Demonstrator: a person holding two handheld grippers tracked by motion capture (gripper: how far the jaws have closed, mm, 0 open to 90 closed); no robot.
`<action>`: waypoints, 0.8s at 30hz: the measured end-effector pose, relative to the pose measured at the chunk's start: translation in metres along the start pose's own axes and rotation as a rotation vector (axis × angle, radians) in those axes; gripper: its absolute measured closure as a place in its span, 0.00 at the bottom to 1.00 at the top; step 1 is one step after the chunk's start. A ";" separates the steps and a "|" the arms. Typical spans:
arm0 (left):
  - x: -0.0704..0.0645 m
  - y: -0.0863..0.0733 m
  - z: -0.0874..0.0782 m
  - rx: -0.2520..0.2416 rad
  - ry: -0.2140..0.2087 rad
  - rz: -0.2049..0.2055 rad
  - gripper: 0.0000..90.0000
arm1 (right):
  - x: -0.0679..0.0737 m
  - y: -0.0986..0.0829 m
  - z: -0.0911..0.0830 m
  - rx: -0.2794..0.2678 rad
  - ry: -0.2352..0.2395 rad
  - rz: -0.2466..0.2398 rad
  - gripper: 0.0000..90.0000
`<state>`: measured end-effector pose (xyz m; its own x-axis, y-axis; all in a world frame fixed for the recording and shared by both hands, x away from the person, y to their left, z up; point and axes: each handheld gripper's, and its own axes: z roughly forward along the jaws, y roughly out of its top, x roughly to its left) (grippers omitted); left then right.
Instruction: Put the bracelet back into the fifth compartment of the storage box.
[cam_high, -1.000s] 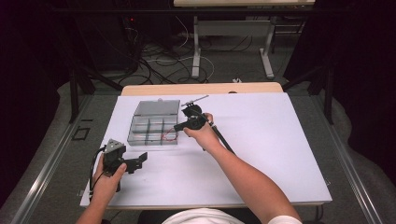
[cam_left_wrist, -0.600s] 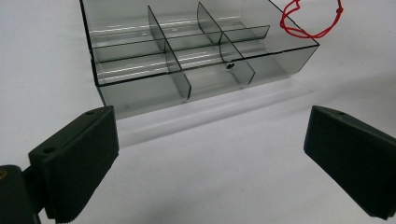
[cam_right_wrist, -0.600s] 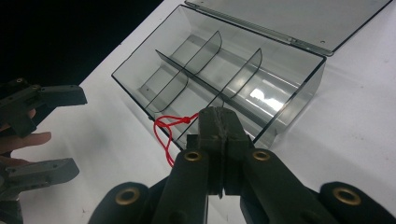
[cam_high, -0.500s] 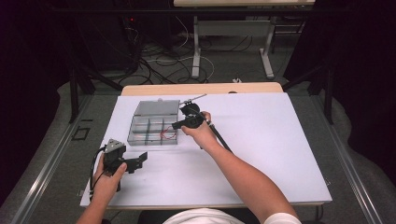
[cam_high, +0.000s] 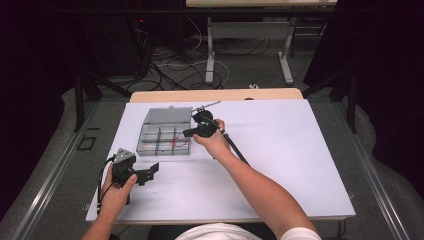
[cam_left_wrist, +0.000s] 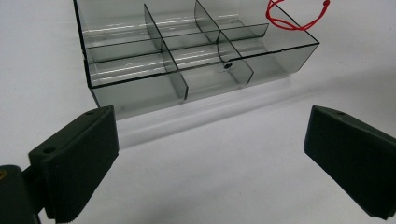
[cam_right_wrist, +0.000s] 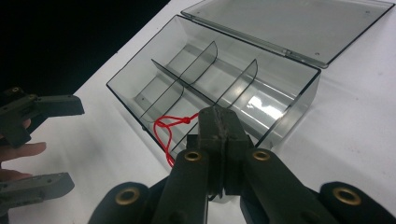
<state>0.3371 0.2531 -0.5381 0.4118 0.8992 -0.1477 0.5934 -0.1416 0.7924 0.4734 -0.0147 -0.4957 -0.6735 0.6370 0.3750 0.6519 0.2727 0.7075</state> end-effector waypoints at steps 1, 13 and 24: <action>0.000 0.000 0.000 0.002 -0.002 0.000 0.04 | 0.000 0.000 0.000 0.000 0.000 0.000 1.00; -0.001 0.000 0.001 -0.015 0.002 0.000 0.04 | 0.000 -0.003 0.012 -0.020 -0.006 -0.018 1.00; -0.001 0.000 -0.001 -0.003 -0.007 0.001 0.04 | 0.005 -0.001 0.021 -0.067 -0.016 -0.039 1.00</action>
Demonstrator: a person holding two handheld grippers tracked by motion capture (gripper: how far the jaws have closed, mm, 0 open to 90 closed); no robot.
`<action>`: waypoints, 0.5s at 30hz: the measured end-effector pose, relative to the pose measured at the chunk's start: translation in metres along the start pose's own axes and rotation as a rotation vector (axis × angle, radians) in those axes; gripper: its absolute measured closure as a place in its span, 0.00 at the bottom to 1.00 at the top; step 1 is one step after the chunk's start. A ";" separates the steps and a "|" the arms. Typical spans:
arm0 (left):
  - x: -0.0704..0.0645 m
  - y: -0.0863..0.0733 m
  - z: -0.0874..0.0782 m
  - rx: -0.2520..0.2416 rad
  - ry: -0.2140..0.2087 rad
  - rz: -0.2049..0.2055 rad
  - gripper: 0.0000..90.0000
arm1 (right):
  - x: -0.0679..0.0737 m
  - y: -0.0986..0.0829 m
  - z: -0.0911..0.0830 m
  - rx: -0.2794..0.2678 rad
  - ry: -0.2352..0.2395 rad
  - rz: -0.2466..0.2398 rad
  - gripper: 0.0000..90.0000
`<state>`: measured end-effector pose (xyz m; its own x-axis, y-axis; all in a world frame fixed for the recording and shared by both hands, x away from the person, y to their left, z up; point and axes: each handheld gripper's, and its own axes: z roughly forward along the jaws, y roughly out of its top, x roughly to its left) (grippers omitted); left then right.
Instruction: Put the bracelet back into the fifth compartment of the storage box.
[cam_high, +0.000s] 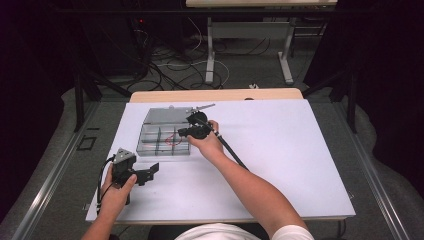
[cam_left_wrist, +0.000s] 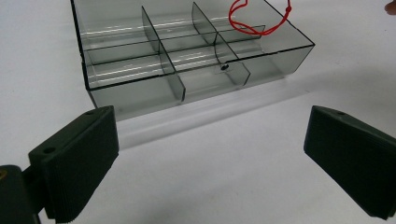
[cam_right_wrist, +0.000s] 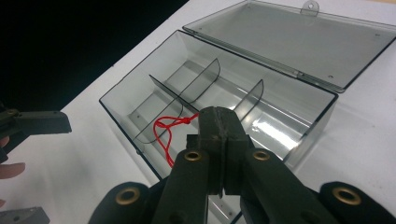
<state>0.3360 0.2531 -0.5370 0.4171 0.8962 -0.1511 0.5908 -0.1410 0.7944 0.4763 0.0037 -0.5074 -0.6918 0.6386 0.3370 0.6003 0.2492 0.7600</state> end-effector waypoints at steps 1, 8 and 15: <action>0.000 0.000 0.000 -0.001 0.000 0.000 0.04 | 0.001 0.000 0.001 0.001 -0.003 0.004 1.00; 0.000 0.000 0.000 -0.002 -0.003 0.001 0.04 | 0.008 0.001 0.007 -0.006 -0.009 -0.017 1.00; 0.000 0.000 -0.002 -0.006 0.000 0.000 0.04 | 0.013 0.001 0.013 -0.007 -0.013 -0.020 1.00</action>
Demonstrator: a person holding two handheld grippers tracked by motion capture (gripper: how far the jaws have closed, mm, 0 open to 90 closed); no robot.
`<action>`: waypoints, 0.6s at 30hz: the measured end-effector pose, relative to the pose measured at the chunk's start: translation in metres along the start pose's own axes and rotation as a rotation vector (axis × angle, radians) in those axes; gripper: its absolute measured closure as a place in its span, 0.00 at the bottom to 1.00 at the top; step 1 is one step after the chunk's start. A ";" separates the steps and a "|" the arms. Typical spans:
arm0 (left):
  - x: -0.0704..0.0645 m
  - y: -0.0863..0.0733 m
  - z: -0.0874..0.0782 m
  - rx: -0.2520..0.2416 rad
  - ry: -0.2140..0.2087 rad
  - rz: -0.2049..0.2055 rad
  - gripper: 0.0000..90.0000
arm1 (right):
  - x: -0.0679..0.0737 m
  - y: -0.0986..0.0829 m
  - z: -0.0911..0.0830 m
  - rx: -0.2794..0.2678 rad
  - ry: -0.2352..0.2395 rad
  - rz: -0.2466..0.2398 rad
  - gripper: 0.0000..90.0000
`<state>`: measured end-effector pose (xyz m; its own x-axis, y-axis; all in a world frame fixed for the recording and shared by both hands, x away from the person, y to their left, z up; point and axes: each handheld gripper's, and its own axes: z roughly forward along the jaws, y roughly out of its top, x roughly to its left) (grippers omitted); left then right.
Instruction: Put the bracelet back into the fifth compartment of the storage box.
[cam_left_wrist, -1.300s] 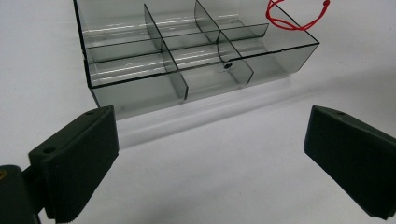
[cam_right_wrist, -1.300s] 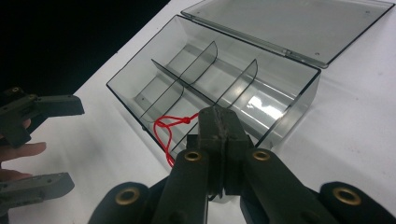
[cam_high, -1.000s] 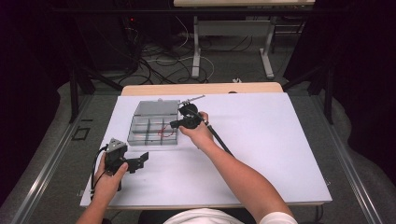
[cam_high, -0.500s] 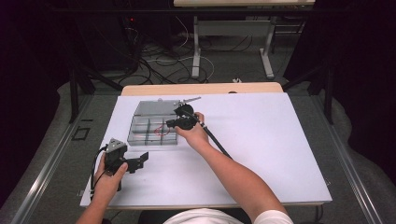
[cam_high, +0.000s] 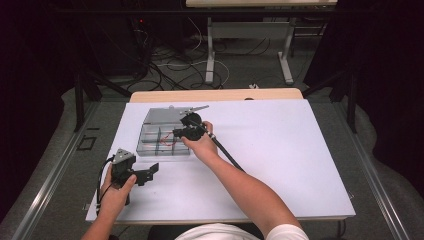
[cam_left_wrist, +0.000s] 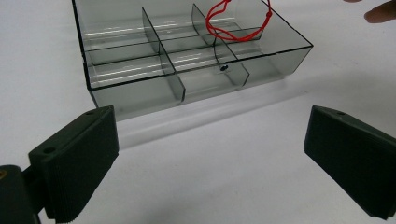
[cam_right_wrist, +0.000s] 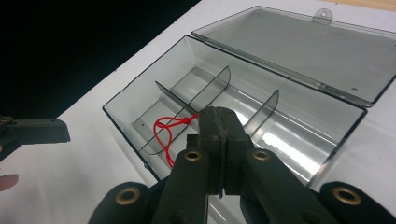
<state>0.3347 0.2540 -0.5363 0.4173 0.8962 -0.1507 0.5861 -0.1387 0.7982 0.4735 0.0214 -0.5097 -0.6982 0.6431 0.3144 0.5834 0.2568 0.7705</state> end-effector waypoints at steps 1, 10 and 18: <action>0.000 0.000 0.000 0.001 -0.002 -0.003 0.04 | 0.001 0.001 0.000 0.021 0.000 0.000 1.00; -0.001 0.000 -0.001 -0.003 -0.003 -0.004 0.04 | 0.004 0.000 0.008 0.030 -0.001 -0.006 1.00; -0.001 0.000 -0.001 -0.001 -0.007 -0.004 0.04 | 0.007 -0.001 0.014 0.039 -0.009 -0.010 1.00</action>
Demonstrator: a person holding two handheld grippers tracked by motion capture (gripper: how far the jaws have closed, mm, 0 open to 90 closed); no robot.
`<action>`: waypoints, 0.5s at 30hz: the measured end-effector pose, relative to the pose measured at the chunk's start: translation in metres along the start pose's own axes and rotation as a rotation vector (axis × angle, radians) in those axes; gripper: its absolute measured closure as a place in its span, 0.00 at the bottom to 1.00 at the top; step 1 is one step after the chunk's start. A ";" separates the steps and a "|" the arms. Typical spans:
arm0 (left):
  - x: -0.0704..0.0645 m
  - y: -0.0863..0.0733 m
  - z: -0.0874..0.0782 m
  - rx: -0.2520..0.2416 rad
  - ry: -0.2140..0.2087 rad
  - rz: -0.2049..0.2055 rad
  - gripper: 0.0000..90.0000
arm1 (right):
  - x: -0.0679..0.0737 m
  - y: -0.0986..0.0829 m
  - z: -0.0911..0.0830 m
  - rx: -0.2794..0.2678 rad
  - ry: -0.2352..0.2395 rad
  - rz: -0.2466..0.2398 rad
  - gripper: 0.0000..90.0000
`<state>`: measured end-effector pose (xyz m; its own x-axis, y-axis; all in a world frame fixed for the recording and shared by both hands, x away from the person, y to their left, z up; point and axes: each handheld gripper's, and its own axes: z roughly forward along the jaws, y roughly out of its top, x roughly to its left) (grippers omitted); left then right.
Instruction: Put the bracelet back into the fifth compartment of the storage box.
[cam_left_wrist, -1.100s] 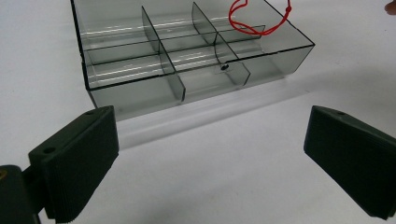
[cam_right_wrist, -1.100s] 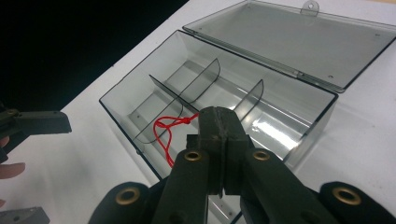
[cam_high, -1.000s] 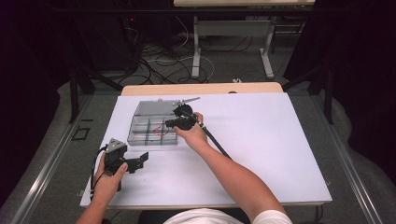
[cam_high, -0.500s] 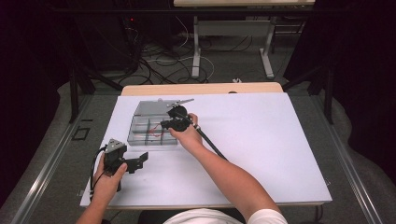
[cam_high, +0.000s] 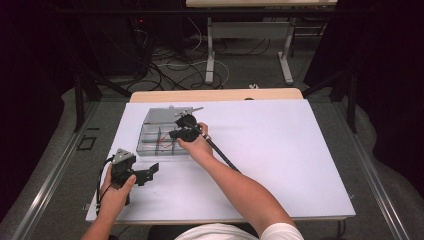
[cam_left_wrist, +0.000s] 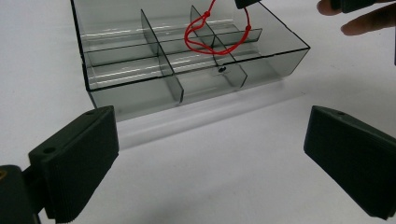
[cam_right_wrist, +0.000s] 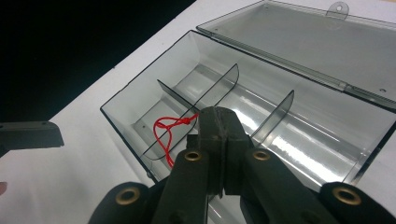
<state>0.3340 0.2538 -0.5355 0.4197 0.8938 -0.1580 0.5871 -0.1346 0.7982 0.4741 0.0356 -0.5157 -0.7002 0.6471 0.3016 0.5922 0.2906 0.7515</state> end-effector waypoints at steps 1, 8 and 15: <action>0.000 0.000 0.000 -0.003 0.000 0.001 0.04 | 0.000 0.000 0.001 -0.009 -0.003 -0.002 1.00; 0.000 0.000 0.000 -0.004 -0.002 0.002 0.04 | 0.004 -0.002 0.009 0.005 -0.014 -0.016 1.00; 0.001 0.000 0.000 -0.003 -0.006 0.003 0.04 | 0.004 -0.004 0.014 -0.008 -0.008 -0.032 1.00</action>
<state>0.3344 0.2543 -0.5355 0.4256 0.8909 -0.1588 0.5838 -0.1362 0.8004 0.4741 0.0470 -0.5260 -0.7156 0.6431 0.2727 0.5664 0.3056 0.7654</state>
